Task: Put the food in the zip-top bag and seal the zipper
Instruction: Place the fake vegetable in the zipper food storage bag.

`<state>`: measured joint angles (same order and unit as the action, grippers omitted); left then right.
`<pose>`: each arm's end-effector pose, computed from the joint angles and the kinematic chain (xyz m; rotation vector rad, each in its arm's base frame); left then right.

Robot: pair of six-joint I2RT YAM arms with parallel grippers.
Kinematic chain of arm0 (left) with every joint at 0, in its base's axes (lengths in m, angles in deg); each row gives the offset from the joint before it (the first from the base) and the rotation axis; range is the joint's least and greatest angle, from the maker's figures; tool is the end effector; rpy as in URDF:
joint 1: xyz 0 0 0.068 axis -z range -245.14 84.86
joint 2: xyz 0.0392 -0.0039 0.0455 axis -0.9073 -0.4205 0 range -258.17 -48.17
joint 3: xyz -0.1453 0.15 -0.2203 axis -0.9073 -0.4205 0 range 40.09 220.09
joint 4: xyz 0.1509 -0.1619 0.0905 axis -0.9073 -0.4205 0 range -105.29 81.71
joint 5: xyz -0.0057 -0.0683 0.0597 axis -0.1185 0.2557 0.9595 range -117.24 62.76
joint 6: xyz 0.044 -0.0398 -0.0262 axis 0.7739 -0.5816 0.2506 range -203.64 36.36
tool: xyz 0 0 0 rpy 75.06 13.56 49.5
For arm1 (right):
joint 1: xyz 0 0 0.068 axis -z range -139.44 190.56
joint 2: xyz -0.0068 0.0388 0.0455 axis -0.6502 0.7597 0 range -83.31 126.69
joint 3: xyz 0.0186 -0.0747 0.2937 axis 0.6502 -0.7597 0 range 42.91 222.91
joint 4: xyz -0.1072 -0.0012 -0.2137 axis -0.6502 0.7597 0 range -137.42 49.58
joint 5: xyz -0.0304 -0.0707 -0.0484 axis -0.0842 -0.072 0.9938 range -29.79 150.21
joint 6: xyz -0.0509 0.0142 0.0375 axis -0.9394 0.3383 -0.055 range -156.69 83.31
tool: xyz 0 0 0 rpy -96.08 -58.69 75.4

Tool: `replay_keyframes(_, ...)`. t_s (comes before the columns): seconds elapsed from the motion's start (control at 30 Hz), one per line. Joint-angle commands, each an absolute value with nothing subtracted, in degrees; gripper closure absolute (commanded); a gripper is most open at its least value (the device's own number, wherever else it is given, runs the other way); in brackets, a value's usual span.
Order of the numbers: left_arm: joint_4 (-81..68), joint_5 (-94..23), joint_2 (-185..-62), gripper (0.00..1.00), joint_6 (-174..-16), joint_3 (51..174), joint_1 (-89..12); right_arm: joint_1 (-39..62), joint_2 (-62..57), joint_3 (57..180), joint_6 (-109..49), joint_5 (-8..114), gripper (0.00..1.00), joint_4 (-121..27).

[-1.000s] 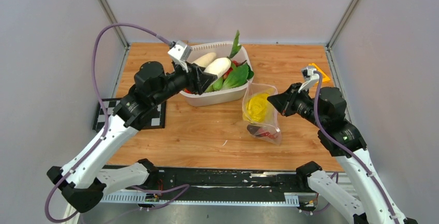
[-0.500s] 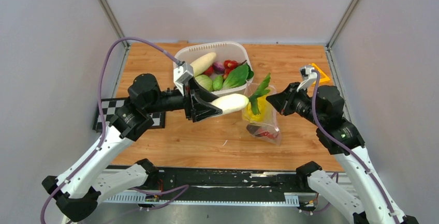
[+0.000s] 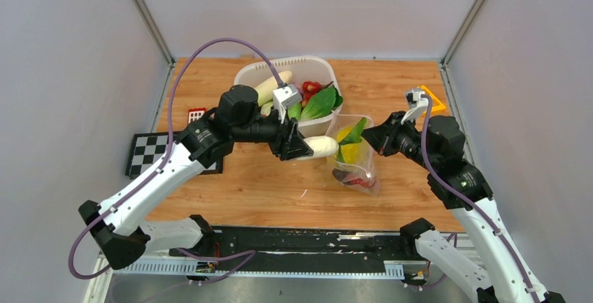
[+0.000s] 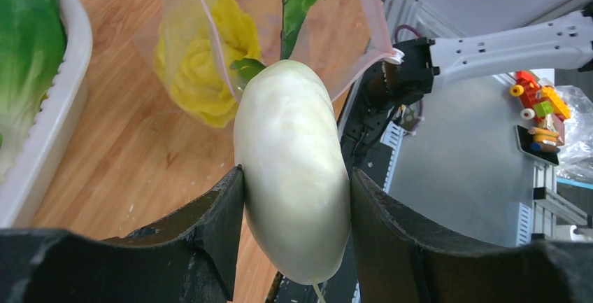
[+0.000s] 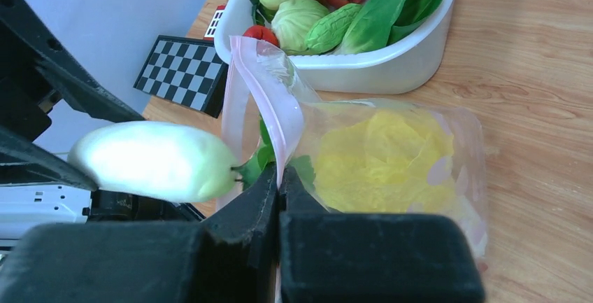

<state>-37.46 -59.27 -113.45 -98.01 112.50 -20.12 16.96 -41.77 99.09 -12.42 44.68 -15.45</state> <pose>0.1342 -0.1721 0.4252 0.9294 1.8827 -1.2022 0.0995 0.0582 0.3868 -0.1828 1.9378 0.8193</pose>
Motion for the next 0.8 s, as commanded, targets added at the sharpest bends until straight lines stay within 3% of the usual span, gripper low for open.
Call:
replay_keyframes(0.0, -42.26, -53.46, -115.84, 0.77, -97.89, 118.94, -19.22, 16.83, -41.78, 100.51, -13.46, 43.98, 1.00, -16.84)
replay_keyframes(0.3, -50.04, -55.56, -126.91, 0.78, -97.63, 131.98, -14.59, 15.12, -40.34, 102.13, -16.46, 43.24, 1.00, -15.34)
replay_keyframes(0.47, -56.92, -48.79, -132.16, 0.80, -98.40, 137.72, -13.30, 14.64, -41.38, 101.80, -16.64, 43.49, 1.00, -16.68)
replay_keyframes(0.77, -47.40, -53.42, -136.61, 0.86, -105.95, 136.17, -9.76, 11.54, -40.95, 102.76, -17.42, 47.65, 1.00, -15.75)
